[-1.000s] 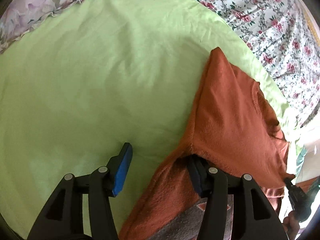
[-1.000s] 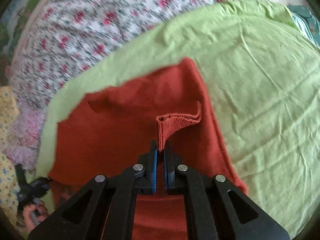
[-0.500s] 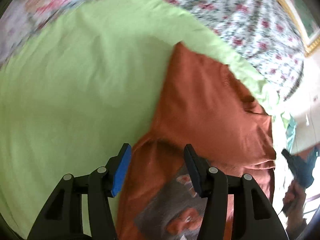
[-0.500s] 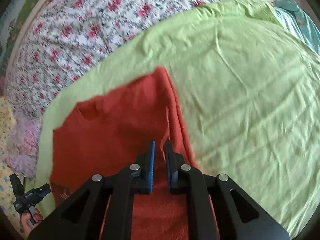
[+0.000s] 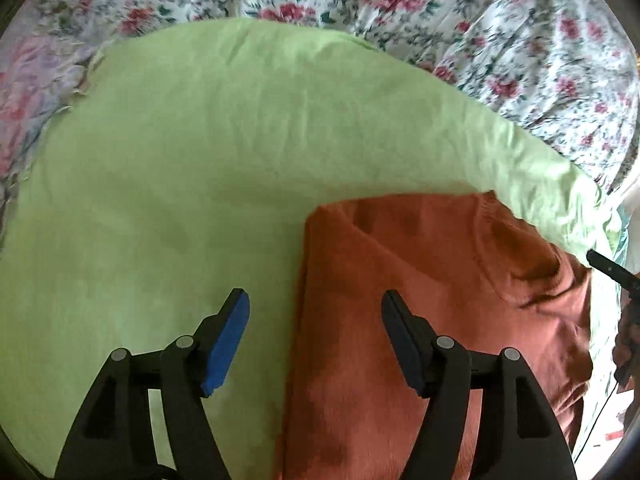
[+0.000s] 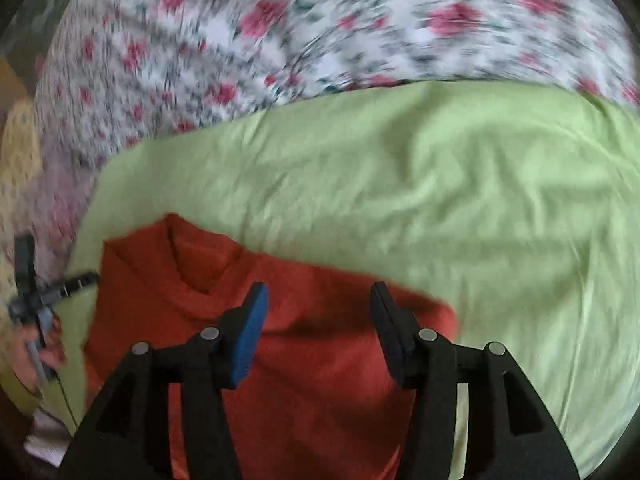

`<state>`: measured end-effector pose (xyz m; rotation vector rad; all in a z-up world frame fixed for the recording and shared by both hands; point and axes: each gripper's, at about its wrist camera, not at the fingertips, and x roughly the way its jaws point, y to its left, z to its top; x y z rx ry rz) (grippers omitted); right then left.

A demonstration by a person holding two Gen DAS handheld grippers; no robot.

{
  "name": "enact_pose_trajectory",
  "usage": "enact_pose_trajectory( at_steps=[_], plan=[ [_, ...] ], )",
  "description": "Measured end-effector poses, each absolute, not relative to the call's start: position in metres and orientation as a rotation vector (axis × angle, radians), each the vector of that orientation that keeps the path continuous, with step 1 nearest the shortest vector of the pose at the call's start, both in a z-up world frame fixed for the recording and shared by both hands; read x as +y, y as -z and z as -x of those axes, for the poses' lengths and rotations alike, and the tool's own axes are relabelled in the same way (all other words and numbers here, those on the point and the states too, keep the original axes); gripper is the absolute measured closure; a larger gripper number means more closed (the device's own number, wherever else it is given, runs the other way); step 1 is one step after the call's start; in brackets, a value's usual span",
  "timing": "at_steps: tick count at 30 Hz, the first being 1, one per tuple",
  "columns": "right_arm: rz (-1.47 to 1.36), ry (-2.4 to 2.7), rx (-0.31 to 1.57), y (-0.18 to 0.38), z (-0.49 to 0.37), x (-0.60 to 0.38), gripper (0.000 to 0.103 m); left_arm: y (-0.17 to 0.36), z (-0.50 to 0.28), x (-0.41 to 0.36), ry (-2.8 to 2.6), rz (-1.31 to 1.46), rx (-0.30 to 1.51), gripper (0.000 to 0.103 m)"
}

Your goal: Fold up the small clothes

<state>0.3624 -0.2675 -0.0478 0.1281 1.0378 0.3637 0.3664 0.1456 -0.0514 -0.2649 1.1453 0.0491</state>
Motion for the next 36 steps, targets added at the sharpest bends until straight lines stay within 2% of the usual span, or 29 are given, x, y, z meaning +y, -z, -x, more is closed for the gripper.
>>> enact_pose_trajectory(
  at_steps=[7, 8, 10, 11, 12, 16, 19, 23, 24, 28, 30, 34, 36],
  plan=[
    [0.195, -0.492, 1.169, 0.087, -0.403, -0.214, 0.049, 0.075, -0.387, 0.142, -0.07, 0.21, 1.166, 0.031],
    [0.246, -0.498, 1.176, 0.093, -0.402, -0.208, 0.054, 0.076, -0.388, 0.139, -0.077, 0.188, 1.158, 0.032],
    [0.302, -0.504, 1.159, 0.094, -0.396, -0.203, 0.095, 0.076, -0.387, 0.127, -0.071, 0.123, 1.136, 0.053],
    [0.283, -0.5, 1.168, 0.092, -0.395, -0.204, 0.098, 0.074, -0.387, 0.122, -0.052, 0.1, 1.125, 0.081],
    [0.255, -0.493, 1.161, 0.088, -0.394, -0.207, 0.098, 0.071, -0.387, 0.117, -0.036, 0.089, 1.121, 0.089],
    [0.106, -0.372, 1.034, 0.057, -0.393, -0.237, 0.099, 0.067, -0.387, 0.108, -0.103, 0.02, 1.089, 0.09],
    [0.022, -0.287, 1.039, 0.069, -0.395, -0.248, 0.099, 0.077, -0.392, 0.108, -0.146, 0.032, 1.097, 0.089],
    [-0.018, -0.222, 1.056, 0.085, -0.39, -0.245, 0.095, 0.064, -0.391, 0.112, -0.153, 0.075, 1.109, 0.078],
    [-0.063, -0.221, 1.055, 0.081, -0.387, -0.247, 0.092, 0.06, -0.389, 0.113, -0.151, 0.083, 1.112, 0.069],
    [-0.172, -0.229, 1.01, 0.049, -0.356, -0.26, 0.089, 0.041, -0.353, 0.124, -0.144, 0.126, 1.101, 0.062],
    [-0.216, -0.238, 0.999, 0.034, -0.325, -0.269, 0.087, 0.036, -0.327, 0.131, -0.131, 0.18, 1.11, 0.05],
    [-0.257, -0.24, 0.998, 0.012, -0.262, -0.276, 0.084, 0.034, -0.265, 0.127, -0.073, 0.236, 1.124, 0.05],
    [-0.278, -0.237, 1.007, 0.006, -0.226, -0.279, 0.076, 0.033, -0.24, 0.125, -0.053, 0.234, 1.139, 0.046]
  ],
)
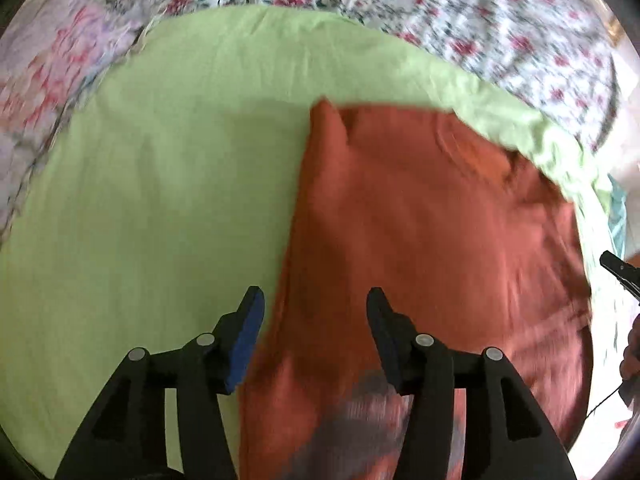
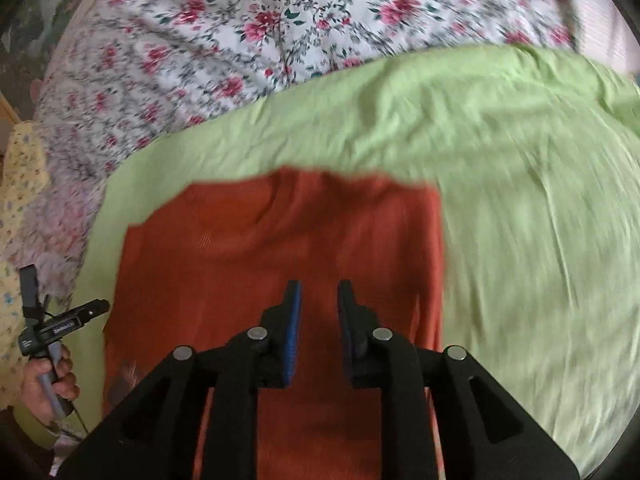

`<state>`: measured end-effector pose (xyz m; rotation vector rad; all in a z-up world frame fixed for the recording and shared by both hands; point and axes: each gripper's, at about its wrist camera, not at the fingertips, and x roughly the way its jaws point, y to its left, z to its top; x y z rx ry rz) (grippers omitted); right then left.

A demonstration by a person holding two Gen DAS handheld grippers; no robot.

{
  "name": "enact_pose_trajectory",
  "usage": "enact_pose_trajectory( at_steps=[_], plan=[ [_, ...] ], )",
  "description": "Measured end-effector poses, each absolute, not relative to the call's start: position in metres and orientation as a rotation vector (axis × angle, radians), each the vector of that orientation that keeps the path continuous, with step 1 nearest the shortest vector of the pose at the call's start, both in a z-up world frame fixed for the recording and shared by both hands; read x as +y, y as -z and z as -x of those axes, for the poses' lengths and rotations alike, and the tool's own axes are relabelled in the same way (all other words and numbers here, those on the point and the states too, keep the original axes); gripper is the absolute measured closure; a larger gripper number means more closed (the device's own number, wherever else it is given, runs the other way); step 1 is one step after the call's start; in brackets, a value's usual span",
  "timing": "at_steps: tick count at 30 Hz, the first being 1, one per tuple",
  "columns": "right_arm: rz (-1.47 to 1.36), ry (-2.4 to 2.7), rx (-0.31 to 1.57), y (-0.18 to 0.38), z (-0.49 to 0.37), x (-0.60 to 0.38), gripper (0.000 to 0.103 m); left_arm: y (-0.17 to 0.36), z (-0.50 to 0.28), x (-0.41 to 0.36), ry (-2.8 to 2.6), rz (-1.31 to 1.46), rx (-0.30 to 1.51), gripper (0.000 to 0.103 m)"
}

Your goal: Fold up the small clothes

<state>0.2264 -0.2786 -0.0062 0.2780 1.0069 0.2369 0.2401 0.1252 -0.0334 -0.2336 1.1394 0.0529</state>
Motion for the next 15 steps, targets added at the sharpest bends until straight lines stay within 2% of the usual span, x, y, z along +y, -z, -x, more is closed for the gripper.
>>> enact_pose_trajectory(
  at_steps=[3, 15],
  plan=[
    [-0.295, -0.23, 1.03, 0.006, -0.172, -0.276, 0.058, 0.037, -0.191, 0.121, -0.016, 0.251, 1.17, 0.043],
    [-0.318, -0.128, 1.06, 0.007, -0.038, -0.278, 0.058, 0.055, -0.06, 0.125, 0.023, 0.289, 1.266, 0.037]
  ],
)
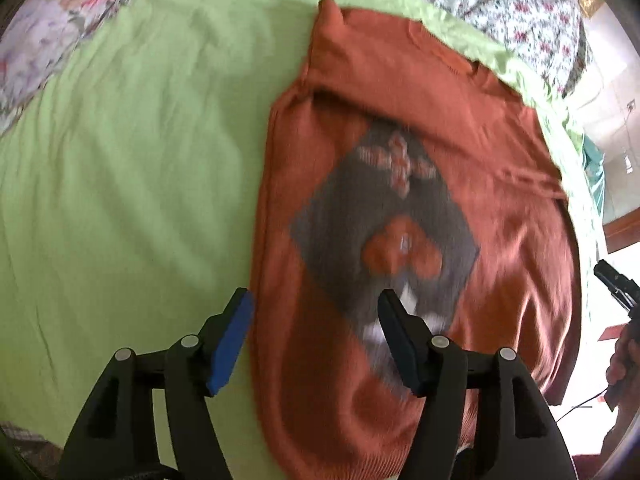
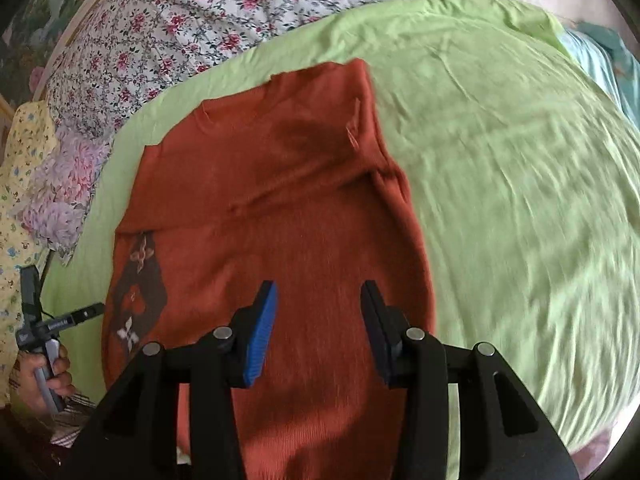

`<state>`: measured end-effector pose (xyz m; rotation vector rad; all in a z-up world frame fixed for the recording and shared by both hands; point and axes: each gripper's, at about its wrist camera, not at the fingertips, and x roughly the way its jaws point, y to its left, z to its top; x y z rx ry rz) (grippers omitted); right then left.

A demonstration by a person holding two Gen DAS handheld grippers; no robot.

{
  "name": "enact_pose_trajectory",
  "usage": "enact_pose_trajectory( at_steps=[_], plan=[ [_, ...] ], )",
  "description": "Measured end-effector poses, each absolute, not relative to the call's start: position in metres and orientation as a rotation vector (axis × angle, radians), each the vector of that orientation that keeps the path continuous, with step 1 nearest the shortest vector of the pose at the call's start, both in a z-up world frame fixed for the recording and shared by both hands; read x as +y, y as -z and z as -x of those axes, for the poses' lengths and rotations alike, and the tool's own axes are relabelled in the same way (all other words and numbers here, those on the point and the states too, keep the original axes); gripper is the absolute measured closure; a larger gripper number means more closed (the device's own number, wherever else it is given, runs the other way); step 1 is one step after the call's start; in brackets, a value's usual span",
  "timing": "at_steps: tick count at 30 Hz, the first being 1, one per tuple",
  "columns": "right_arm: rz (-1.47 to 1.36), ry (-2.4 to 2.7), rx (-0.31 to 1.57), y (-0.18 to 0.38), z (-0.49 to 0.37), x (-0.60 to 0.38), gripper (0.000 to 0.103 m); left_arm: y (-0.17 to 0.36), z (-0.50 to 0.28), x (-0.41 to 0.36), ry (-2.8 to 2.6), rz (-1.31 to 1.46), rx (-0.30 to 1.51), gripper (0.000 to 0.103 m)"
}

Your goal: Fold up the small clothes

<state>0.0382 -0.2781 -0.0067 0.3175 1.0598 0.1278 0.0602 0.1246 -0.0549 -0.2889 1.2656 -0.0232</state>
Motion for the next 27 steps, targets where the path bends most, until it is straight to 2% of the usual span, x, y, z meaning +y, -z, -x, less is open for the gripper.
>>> enact_pose_trajectory(
  at_steps=[7, 12, 22, 23, 25, 26, 27],
  plan=[
    [-0.392, -0.108, 1.089, 0.023, 0.022, -0.292, 0.058, 0.078, -0.008, 0.122, 0.049, 0.334, 1.341, 0.036],
    [-0.475, -0.107, 1.118, 0.038, 0.061, -0.309, 0.057, 0.083, 0.017, 0.121, 0.085, 0.341, 1.339, 0.026],
    [-0.612, -0.123, 1.172, 0.08, 0.109, -0.318, 0.057, 0.087, 0.032, 0.11, 0.137, 0.312, 1.295, 0.027],
    [-0.608, -0.128, 1.164, 0.081, 0.11, -0.315, 0.055, 0.087, 0.031, 0.111, 0.144, 0.318, 1.291, 0.029],
    [-0.605, -0.144, 1.16, 0.082, 0.109, -0.309, 0.055, 0.087, 0.031, 0.11, 0.137, 0.3, 1.284, 0.042],
    [-0.603, -0.157, 1.16, 0.082, 0.108, -0.306, 0.058, 0.086, 0.03, 0.111, 0.135, 0.284, 1.282, 0.055],
    [-0.599, -0.178, 1.163, 0.081, 0.107, -0.303, 0.066, 0.086, 0.03, 0.111, 0.135, 0.271, 1.28, 0.066]
  ],
)
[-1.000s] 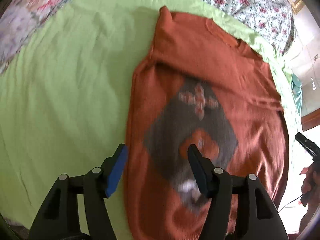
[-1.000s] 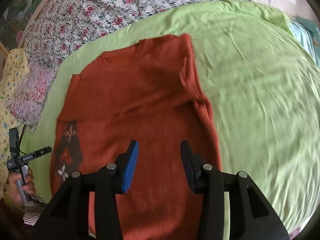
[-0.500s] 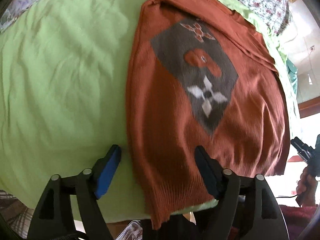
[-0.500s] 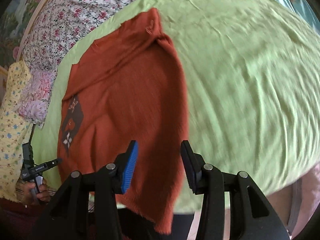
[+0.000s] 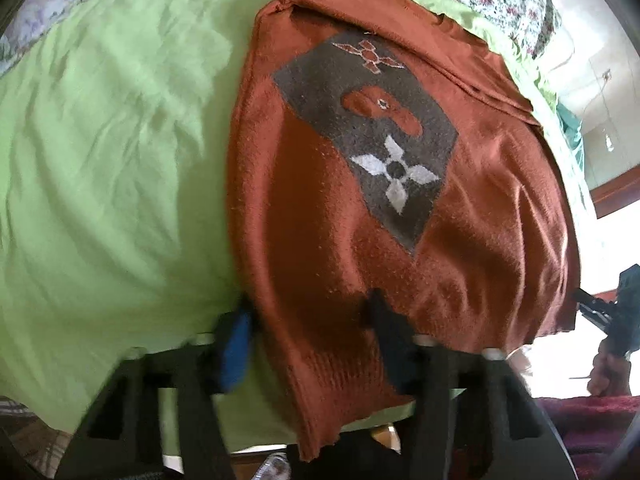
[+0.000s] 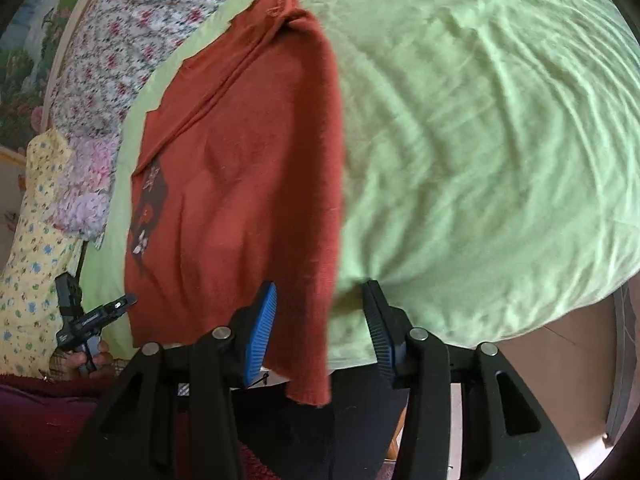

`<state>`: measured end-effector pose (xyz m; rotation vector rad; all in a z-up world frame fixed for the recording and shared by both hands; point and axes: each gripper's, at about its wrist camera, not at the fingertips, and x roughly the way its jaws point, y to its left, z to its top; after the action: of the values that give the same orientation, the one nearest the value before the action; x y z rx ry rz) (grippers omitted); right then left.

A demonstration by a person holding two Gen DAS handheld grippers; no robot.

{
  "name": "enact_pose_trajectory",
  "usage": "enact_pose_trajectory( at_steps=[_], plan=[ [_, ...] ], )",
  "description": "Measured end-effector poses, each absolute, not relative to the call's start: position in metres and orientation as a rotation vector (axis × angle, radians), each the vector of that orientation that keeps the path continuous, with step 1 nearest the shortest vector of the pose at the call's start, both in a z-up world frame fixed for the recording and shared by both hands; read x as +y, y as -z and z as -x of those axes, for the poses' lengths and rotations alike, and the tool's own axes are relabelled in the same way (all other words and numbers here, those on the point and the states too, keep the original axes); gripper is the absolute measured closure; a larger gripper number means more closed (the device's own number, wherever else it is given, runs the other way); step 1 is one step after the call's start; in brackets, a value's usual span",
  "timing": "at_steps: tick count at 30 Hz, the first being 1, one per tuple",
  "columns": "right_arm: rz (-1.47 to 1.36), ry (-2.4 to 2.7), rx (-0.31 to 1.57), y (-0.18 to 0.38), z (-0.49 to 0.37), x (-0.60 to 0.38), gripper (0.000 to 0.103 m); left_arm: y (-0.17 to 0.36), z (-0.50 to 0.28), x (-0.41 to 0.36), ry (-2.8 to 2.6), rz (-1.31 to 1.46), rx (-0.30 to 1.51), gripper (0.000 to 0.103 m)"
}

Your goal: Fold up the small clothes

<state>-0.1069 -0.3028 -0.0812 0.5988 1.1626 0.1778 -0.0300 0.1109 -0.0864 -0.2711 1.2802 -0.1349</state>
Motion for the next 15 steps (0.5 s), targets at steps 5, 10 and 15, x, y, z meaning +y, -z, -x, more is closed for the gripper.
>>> enact_pose_trajectory(
  at_steps=[5, 10, 15],
  plan=[
    [-0.536, -0.231, 1.203, 0.083, 0.099, -0.288, 0.096, 0.074, 0.034, 0.119, 0.215, 0.303, 1.234, 0.096],
    [-0.547, -0.236, 1.164, 0.077, 0.114, -0.314, 0.097, 0.073, 0.042, 0.127, 0.232, 0.312, 1.215, 0.097],
    [-0.596, -0.221, 1.189, 0.092, 0.112, -0.328, 0.097, 0.086, 0.037, 0.131, 0.23, 0.366, 1.277, 0.079]
  ],
)
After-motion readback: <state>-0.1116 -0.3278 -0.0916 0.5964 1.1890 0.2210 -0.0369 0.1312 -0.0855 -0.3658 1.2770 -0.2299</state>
